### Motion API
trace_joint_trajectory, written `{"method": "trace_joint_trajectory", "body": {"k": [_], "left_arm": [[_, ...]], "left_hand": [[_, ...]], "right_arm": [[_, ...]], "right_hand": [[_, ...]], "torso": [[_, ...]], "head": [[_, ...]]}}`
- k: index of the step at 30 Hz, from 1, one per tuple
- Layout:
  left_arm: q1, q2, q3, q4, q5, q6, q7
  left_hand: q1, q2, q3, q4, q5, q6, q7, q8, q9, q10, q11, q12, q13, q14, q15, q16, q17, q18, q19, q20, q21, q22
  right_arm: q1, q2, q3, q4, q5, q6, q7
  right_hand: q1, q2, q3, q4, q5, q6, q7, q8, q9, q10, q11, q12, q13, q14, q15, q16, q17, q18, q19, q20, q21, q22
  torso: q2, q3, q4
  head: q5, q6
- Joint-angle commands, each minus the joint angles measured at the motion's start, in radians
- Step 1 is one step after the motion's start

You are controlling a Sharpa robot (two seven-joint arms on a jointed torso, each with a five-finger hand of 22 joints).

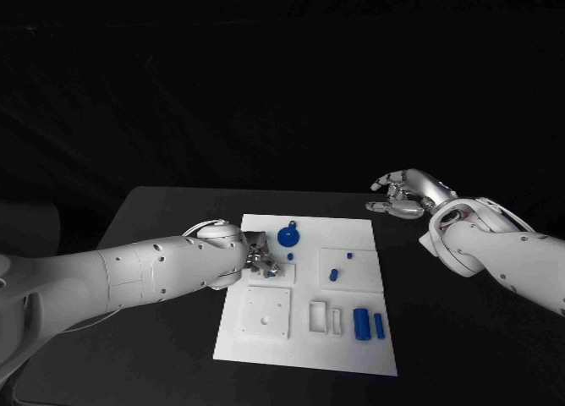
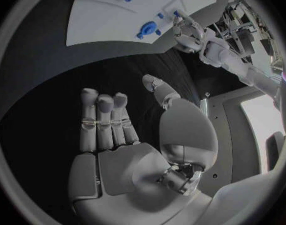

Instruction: Assemble the parts on the task board

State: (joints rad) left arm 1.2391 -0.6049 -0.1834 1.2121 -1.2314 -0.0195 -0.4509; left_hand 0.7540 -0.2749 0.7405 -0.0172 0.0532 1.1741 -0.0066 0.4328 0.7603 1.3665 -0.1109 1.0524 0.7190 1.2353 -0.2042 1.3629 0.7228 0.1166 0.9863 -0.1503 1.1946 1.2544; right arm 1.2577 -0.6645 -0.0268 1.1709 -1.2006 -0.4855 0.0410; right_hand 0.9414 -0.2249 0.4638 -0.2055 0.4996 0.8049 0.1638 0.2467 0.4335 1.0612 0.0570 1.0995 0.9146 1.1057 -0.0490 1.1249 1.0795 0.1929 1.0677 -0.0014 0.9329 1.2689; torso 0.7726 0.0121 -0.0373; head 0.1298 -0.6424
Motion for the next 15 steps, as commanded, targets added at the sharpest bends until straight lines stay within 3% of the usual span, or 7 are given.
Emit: {"method": "trace_joint_trajectory", "body": {"k": [1, 3, 5, 10, 15], "left_arm": [[0.000, 0.003, 0.000, 0.003, 0.025, 0.010, 0.009], [0.000, 0.002, 0.000, 0.004, 0.032, 0.001, 0.010], [0.000, 0.001, 0.000, 0.005, 0.042, -0.001, 0.012], [0.000, -0.002, 0.000, 0.013, 0.071, -0.008, 0.019], [0.000, -0.005, 0.001, 0.016, 0.088, -0.010, 0.021]], "left_hand": [[0.023, 0.010, 0.002, -0.006, -0.005, -0.002, 0.004, -0.004, 0.003, -0.006, -0.001, -0.006, 0.002, -0.003, -0.002, -0.004, 0.001, -0.002, -0.008, -0.111, -0.003, -0.002], [0.040, 0.027, 0.009, -0.013, -0.005, -0.002, 0.004, -0.005, 0.005, -0.006, -0.001, -0.007, 0.004, -0.003, -0.003, -0.004, 0.001, -0.001, -0.008, -0.112, -0.002, -0.002], [0.067, 0.069, 0.013, -0.032, -0.005, -0.003, 0.004, -0.006, 0.007, -0.006, 0.000, -0.008, 0.005, -0.003, -0.003, -0.004, 0.002, -0.001, -0.008, -0.112, -0.001, -0.001], [0.114, 0.169, -0.015, -0.119, -0.004, -0.003, 0.006, -0.015, 0.015, -0.006, 0.002, -0.014, 0.015, -0.005, 0.000, -0.005, 0.003, -0.006, -0.019, -0.109, 0.000, 0.002], [0.136, 0.205, -0.014, -0.153, -0.004, 0.001, 0.007, -0.020, 0.018, -0.003, 0.003, -0.018, 0.019, -0.004, 0.002, -0.005, 0.004, -0.007, -0.020, -0.109, 0.000, 0.003]], "right_arm": [[0.000, 0.000, 0.000, 0.001, -0.002, 0.014, 0.004], [0.000, 0.000, 0.000, 0.001, -0.002, 0.015, 0.004], [0.000, 0.000, 0.000, 0.001, -0.002, 0.016, 0.004], [0.000, 0.001, 0.000, -0.001, -0.002, 0.017, 0.004], [-0.001, 0.002, 0.000, -0.002, -0.002, 0.018, 0.005]], "right_hand": [[-0.005, 0.002, -0.003, 0.003, 0.006, -0.002, 0.007, 0.004, -0.001, -0.009, 0.000, 0.006, -0.001, -0.009, -0.001, 0.005, -0.001, 0.069, -0.002, 0.003, -0.005, 0.001], [-0.005, 0.002, -0.003, 0.003, 0.006, -0.002, 0.007, 0.004, -0.001, -0.009, 0.000, 0.007, -0.001, -0.009, -0.001, 0.005, -0.001, 0.069, -0.002, 0.003, -0.005, 0.001], [-0.005, 0.002, -0.003, 0.003, 0.006, -0.002, 0.007, 0.004, -0.001, -0.009, 0.000, 0.007, -0.001, -0.009, -0.001, 0.005, -0.002, 0.069, -0.002, 0.003, -0.005, 0.001], [-0.005, 0.002, -0.003, 0.003, 0.006, -0.002, 0.007, 0.004, -0.001, -0.009, 0.000, 0.007, -0.001, -0.009, -0.001, 0.005, -0.002, 0.069, -0.002, 0.003, -0.005, 0.002], [-0.005, 0.003, -0.003, 0.003, 0.006, -0.001, 0.007, 0.004, -0.001, -0.009, 0.000, 0.007, -0.001, -0.009, -0.001, 0.006, -0.002, 0.069, -0.002, 0.003, -0.005, 0.002]], "torso": [[0.000, 0.0000, -0.0002], [0.000, -0.0001, -0.0003], [0.000, -0.0002, -0.0003], [0.000, -0.0001, -0.0003], [0.000, -0.0003, -0.0001]], "head": [[0.000, 0.000], [0.000, 0.000], [0.000, 0.001], [0.000, 0.001], [0.001, 0.001]]}}
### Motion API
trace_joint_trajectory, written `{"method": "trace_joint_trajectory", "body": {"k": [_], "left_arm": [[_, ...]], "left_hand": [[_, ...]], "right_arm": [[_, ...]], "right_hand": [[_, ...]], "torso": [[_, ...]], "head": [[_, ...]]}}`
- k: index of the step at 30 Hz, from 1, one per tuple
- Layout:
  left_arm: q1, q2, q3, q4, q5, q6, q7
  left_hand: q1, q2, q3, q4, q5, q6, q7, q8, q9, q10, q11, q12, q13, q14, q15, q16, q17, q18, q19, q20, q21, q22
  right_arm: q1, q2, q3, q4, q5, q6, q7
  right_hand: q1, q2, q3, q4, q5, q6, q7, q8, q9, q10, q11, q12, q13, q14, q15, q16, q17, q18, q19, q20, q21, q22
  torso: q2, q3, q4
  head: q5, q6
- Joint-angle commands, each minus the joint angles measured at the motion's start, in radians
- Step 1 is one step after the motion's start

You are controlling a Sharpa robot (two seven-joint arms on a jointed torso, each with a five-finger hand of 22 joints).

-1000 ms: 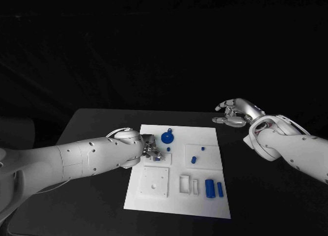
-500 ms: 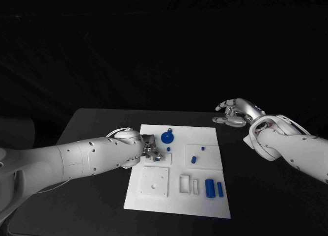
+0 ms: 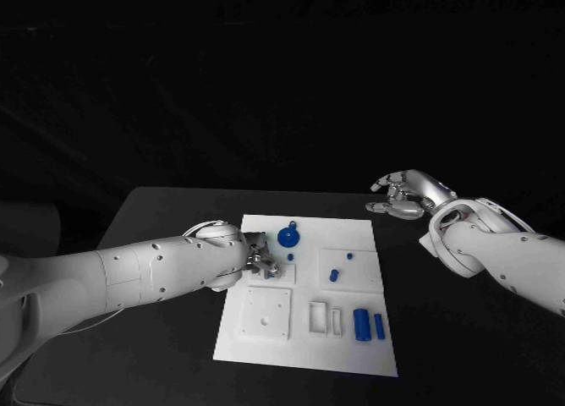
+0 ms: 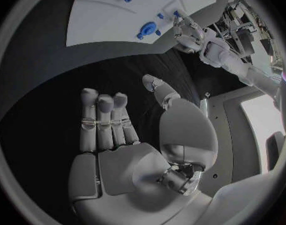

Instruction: Assemble the parts on the task board

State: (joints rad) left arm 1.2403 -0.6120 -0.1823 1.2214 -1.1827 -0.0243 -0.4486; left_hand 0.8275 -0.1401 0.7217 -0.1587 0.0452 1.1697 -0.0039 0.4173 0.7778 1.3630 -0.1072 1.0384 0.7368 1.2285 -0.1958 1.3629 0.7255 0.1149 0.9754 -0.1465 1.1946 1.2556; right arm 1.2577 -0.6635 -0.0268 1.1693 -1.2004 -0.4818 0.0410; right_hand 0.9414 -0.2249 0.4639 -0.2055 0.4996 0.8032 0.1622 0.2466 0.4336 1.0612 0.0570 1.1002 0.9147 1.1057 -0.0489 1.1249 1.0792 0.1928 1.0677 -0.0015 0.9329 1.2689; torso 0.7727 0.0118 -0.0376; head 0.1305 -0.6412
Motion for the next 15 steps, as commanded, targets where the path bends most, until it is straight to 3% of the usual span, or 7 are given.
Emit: {"method": "trace_joint_trajectory", "body": {"k": [1, 15], "left_arm": [[-0.001, 0.002, 0.000, 0.007, 0.041, -0.006, 0.019], [0.002, -0.018, 0.007, 0.031, 0.074, -0.018, 0.006]], "left_hand": [[0.063, 0.071, 0.004, -0.013, 0.004, 0.006, 0.004, -0.004, 0.001, 0.001, -0.001, -0.004, 0.001, 0.003, -0.006, -0.005, 0.001, -0.006, -0.009, -0.112, 0.000, 0.001], [0.073, 0.088, 0.002, -0.040, 0.004, 0.012, 0.002, -0.008, 0.005, 0.005, -0.003, -0.008, 0.007, 0.007, -0.005, -0.004, 0.002, -0.007, -0.007, -0.113, 0.001, 0.001]], "right_arm": [[0.000, 0.001, 0.000, 0.000, -0.002, 0.014, 0.005], [-0.001, 0.002, 0.000, -0.003, -0.002, 0.017, 0.004]], "right_hand": [[-0.005, 0.003, -0.003, 0.003, 0.006, 0.000, 0.009, 0.004, -0.001, -0.009, 0.000, 0.006, -0.001, -0.009, -0.001, 0.006, -0.002, 0.069, -0.002, 0.003, -0.005, 0.002], [-0.005, 0.003, -0.003, 0.004, 0.008, 0.000, 0.009, 0.004, -0.001, -0.009, 0.000, 0.007, -0.002, -0.009, -0.001, 0.006, -0.002, 0.069, -0.002, 0.003, -0.005, 0.002]], "torso": [[0.000, 0.0000, 0.0002], [0.000, 0.0004, 0.0015]], "head": [[0.000, 0.000], [0.003, 0.005]]}}
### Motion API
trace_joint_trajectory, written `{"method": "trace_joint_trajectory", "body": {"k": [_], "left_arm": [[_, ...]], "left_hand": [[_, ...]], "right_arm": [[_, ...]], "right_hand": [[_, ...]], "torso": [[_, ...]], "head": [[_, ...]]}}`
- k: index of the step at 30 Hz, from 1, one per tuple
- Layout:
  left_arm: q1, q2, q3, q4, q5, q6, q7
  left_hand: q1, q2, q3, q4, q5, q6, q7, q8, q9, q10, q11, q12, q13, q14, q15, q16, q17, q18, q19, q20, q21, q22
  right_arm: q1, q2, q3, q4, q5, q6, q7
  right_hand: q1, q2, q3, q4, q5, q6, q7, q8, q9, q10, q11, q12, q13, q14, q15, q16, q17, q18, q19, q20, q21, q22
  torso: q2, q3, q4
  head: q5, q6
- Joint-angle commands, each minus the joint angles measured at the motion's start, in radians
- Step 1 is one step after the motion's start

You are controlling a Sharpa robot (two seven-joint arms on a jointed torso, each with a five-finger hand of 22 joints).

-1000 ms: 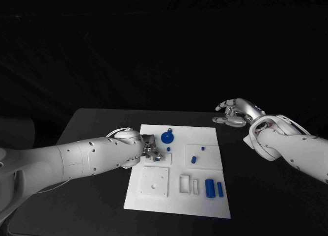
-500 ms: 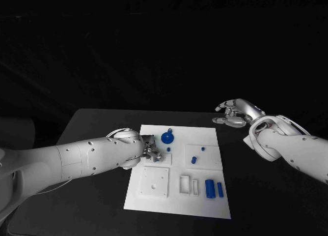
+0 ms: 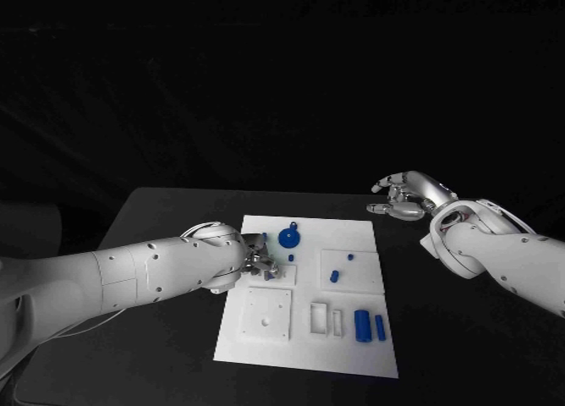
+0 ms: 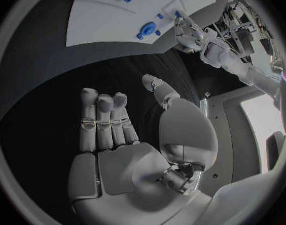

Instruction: Assemble the parts on the task board

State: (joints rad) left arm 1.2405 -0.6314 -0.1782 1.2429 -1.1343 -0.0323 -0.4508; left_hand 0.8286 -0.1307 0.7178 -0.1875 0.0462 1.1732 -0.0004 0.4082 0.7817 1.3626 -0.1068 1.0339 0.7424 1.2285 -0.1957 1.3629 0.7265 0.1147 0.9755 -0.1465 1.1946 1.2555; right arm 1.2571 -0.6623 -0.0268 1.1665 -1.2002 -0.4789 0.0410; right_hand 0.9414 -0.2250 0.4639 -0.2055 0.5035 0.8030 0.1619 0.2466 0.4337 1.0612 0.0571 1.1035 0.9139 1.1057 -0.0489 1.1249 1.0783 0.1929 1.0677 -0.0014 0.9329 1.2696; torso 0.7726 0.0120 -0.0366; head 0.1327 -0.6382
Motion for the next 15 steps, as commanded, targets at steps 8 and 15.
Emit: {"method": "trace_joint_trajectory", "body": {"k": [8, 15], "left_arm": [[0.006, 0.002, 0.014, 0.015, 0.016, -0.012, 0.009], [0.021, 0.005, 0.018, 0.008, 0.012, 0.046, -0.001]], "left_hand": [[0.077, 0.080, 0.008, -0.018, 0.004, 0.012, -0.003, 0.000, 0.003, 0.009, -0.005, -0.004, 0.003, 0.009, -0.005, -0.004, 0.001, -0.007, -0.005, -0.113, 0.001, 0.001], [0.085, 0.084, 0.010, -0.031, 0.004, 0.015, -0.004, -0.003, 0.004, 0.011, -0.007, -0.007, 0.004, 0.012, -0.004, -0.003, 0.002, -0.007, -0.004, -0.114, 0.002, 0.001]], "right_arm": [[0.000, 0.002, 0.000, -0.004, -0.002, 0.016, 0.004], [0.000, 0.003, 0.000, -0.004, -0.002, 0.018, 0.004]], "right_hand": [[-0.005, 0.003, -0.003, 0.004, 0.004, 0.000, 0.009, 0.004, -0.001, -0.009, 0.000, 0.004, -0.001, -0.009, -0.001, 0.006, -0.002, 0.069, -0.002, 0.003, -0.005, 0.001], [-0.005, 0.003, -0.003, 0.004, 0.005, 0.000, 0.009, 0.004, -0.001, -0.010, 0.000, 0.004, -0.001, -0.010, -0.001, 0.007, -0.002, 0.069, -0.003, 0.003, -0.005, 0.001]], "torso": [[0.000, 0.0000, -0.0010], [0.001, 0.0001, -0.0010]], "head": [[0.004, 0.004], [0.005, 0.005]]}}
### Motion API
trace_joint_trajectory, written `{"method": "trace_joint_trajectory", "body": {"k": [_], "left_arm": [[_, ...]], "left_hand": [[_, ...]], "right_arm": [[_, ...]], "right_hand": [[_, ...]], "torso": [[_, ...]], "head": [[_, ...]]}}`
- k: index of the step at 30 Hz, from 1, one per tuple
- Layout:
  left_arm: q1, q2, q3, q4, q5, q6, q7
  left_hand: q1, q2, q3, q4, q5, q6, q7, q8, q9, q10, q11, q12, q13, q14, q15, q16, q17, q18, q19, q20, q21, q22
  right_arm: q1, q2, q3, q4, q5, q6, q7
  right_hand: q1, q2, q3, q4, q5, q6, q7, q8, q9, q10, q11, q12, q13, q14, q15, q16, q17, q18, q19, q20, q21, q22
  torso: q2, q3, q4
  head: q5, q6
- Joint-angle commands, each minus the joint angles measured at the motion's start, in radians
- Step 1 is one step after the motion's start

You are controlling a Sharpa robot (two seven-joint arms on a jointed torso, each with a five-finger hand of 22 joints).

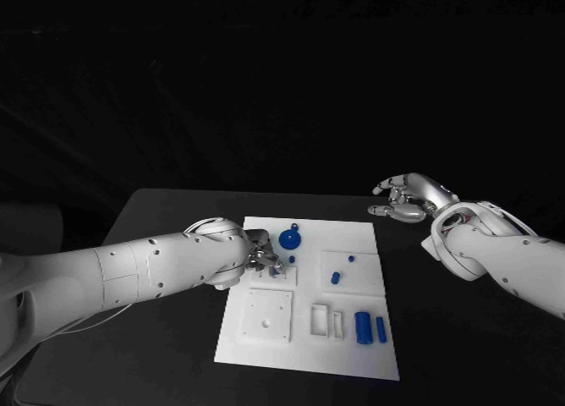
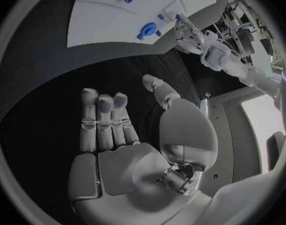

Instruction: Assemble the parts on the task board

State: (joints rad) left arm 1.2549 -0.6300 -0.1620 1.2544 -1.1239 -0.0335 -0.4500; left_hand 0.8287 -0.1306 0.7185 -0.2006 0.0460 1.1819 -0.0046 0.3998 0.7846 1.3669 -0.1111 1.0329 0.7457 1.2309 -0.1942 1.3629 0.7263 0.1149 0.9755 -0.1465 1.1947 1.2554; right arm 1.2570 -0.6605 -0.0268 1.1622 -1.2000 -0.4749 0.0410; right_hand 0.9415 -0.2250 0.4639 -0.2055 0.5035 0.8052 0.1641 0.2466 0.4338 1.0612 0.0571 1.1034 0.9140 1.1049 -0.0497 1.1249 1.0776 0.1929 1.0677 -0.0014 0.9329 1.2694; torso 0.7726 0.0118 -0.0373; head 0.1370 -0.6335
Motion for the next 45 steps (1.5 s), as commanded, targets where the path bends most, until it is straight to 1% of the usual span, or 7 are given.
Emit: {"method": "trace_joint_trajectory", "body": {"k": [1, 4, 5, 13, 19, 25, 45], "left_arm": [[0.009, 0.005, 0.002, -0.007, 0.003, 0.071, -0.005], [0.022, 0.015, 0.003, -0.024, 0.006, 0.170, -0.036], [0.029, 0.021, 0.003, -0.033, 0.010, 0.184, -0.043], [0.037, 0.047, 0.003, -0.072, 0.017, 0.280, -0.073], [0.040, 0.062, 0.003, -0.096, 0.018, 0.268, -0.083], [0.043, 0.076, 0.003, -0.118, 0.020, 0.261, -0.084], [0.044, 0.111, 0.003, -0.150, 0.007, 0.275, -0.088]], "left_hand": [[0.086, 0.084, 0.010, -0.020, 0.004, 0.006, 0.000, 0.005, 0.002, 0.007, -0.003, -0.007, 0.002, 0.010, -0.005, -0.003, 0.002, -0.007, -0.004, -0.114, 0.002, 0.001], [0.089, 0.086, 0.010, -0.026, 0.004, 0.003, 0.001, 0.001, 0.002, 0.005, -0.002, -0.009, 0.003, 0.009, -0.004, -0.004, 0.001, -0.008, -0.005, -0.113, 0.002, 0.001], [0.092, 0.085, 0.011, -0.030, 0.004, 0.001, 0.002, -0.002, 0.002, 0.003, -0.001, -0.011, 0.004, 0.007, -0.002, -0.005, 0.002, -0.009, -0.007, -0.113, 0.001, 0.002], [0.102, 0.089, 0.012, -0.037, 0.004, -0.001, 0.003, -0.008, 0.005, -0.003, 0.000, -0.013, 0.010, 0.002, 0.002, -0.004, 0.003, -0.011, -0.012, -0.111, 0.001, 0.003], [0.105, 0.096, 0.010, -0.040, 0.004, -0.001, 0.003, -0.011, 0.008, -0.004, 0.000, -0.013, 0.014, 0.002, 0.003, -0.001, 0.005, -0.012, -0.013, -0.111, 0.002, 0.005], [0.107, 0.105, 0.007, -0.050, 0.005, 0.001, 0.001, -0.013, 0.013, -0.004, -0.003, -0.011, 0.021, 0.005, 0.001, 0.004, 0.007, -0.012, -0.011, -0.111, 0.005, 0.007], [0.110, 0.105, 0.004, -0.061, 0.005, 0.006, -0.002, -0.017, 0.019, -0.003, -0.006, -0.010, 0.031, 0.012, -0.004, 0.010, 0.010, -0.011, -0.004, -0.114, 0.011, 0.009]], "right_arm": [[0.000, 0.002, 0.000, 0.000, -0.002, 0.015, 0.004], [0.000, 0.003, 0.000, 0.000, -0.002, 0.017, 0.003], [0.000, 0.003, 0.000, -0.001, -0.002, 0.017, 0.003], [0.000, 0.005, 0.000, -0.002, -0.002, 0.019, 0.003], [-0.001, 0.008, 0.000, -0.005, -0.002, 0.019, 0.003], [-0.003, 0.011, 0.000, -0.005, -0.002, 0.019, 0.003], [-0.004, 0.012, 0.000, -0.003, -0.002, 0.022, 0.004]], "right_hand": [[-0.005, 0.003, -0.003, 0.004, 0.005, -0.002, 0.007, 0.004, -0.001, -0.010, 0.000, 0.004, -0.002, -0.009, 0.000, 0.007, -0.001, 0.069, -0.003, 0.003, -0.005, 0.002], [-0.005, 0.003, -0.004, 0.004, 0.005, -0.002, 0.007, 0.004, -0.001, -0.010, 0.000, 0.004, -0.002, -0.009, 0.000, 0.007, -0.001, 0.069, -0.003, 0.003, -0.005, 0.002], [-0.005, 0.003, -0.004, 0.004, 0.005, -0.002, 0.007, 0.004, -0.001, -0.010, 0.000, 0.004, -0.002, -0.009, 0.000, 0.007, -0.001, 0.069, -0.003, 0.003, -0.005, 0.002], [-0.005, 0.003, -0.004, 0.004, 0.005, -0.002, 0.007, 0.004, -0.001, -0.010, 0.000, 0.004, -0.002, -0.009, 0.000, 0.007, -0.002, 0.069, -0.003, 0.003, -0.005, 0.002], [-0.005, 0.003, -0.004, 0.004, 0.005, -0.003, 0.007, 0.004, -0.001, -0.010, 0.000, 0.004, -0.002, -0.010, 0.000, 0.007, -0.002, 0.069, -0.003, 0.003, -0.005, 0.002], [-0.005, 0.003, -0.004, 0.004, 0.005, -0.003, 0.007, 0.004, -0.001, -0.010, 0.000, 0.004, -0.002, -0.010, 0.000, 0.008, -0.002, 0.069, -0.003, 0.003, -0.005, 0.002], [-0.004, 0.004, -0.004, 0.004, 0.005, -0.003, 0.007, 0.004, -0.002, -0.011, 0.000, 0.005, -0.003, -0.010, 0.000, 0.009, -0.003, 0.069, -0.003, 0.003, -0.005, 0.003]], "torso": [[0.000, 0.0005, -0.0003], [0.001, 0.0007, -0.0005], [0.000, 0.0006, -0.0011], [0.001, 0.0011, -0.0017], [0.001, 0.0010, 0.0004], [0.001, 0.0009, -0.0001], [0.000, 0.0008, -0.0003]], "head": [[0.001, 0.000], [0.001, -0.001], [0.002, -0.001], [0.003, -0.005], [0.003, -0.006], [0.004, -0.007], [0.005, -0.009]]}}
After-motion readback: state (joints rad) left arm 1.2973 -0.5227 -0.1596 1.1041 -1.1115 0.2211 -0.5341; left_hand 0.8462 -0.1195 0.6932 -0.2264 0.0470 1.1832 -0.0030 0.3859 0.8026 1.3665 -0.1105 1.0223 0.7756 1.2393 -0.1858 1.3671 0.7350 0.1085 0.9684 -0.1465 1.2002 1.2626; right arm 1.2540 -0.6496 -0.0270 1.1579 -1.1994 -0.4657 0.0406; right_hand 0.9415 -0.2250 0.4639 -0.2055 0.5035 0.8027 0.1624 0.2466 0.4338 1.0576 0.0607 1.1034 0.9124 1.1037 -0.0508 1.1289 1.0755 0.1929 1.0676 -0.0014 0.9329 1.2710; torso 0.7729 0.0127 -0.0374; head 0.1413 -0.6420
